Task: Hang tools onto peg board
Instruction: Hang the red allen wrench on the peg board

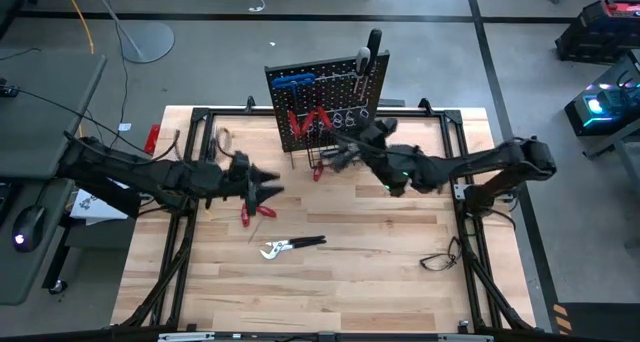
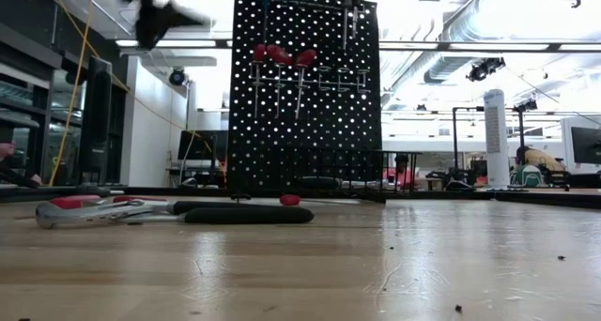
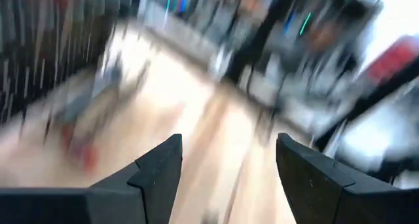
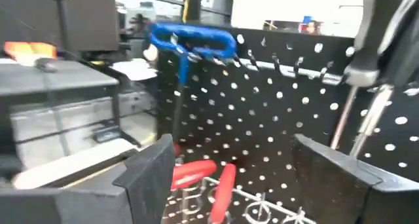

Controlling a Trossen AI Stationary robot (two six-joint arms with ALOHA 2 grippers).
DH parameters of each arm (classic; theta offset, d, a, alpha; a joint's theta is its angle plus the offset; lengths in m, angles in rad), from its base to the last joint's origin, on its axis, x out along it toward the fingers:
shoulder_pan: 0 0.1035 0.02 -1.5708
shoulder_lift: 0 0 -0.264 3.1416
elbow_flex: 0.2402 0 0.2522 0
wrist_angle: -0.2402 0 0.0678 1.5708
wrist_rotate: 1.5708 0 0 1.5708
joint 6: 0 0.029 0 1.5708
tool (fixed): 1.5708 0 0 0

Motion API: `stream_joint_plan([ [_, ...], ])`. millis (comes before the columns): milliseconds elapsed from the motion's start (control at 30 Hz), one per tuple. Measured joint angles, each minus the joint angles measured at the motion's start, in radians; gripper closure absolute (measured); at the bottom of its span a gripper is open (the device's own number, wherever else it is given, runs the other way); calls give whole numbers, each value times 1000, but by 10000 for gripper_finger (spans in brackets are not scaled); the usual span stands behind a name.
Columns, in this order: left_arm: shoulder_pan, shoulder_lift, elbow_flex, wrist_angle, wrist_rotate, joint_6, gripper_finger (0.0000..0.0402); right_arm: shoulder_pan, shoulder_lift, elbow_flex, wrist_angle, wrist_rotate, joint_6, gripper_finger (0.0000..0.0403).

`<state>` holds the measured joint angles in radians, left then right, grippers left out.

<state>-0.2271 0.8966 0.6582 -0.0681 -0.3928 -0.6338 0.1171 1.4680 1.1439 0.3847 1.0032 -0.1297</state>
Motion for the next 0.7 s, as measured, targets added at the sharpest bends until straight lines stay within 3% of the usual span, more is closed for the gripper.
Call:
stream_joint_plan([
  [133, -79, 37, -2, -328, 81, -119, 188, 76, -62, 0, -110, 3, 80, 115],
  [233, -104, 86, -2, -469, 82, -249, 195, 117, -91, 0, -207, 6, 187, 115],
  [333, -73, 153, -22, -473, 70, -500, 200, 144, -96, 0, -299, 7, 313, 115],
  [400, -48, 215, -41, -447, 120, -616, 203, 157, -95, 0, -352, 7, 369, 115],
  [533, -34, 368, -42, -454, 191, -735, 209, 164, -95, 0, -429, -15, 454, 115],
  [700, -34, 512, 13, -448, 195, -805, 221, 164, -95, 0, -433, -25, 462, 114],
])
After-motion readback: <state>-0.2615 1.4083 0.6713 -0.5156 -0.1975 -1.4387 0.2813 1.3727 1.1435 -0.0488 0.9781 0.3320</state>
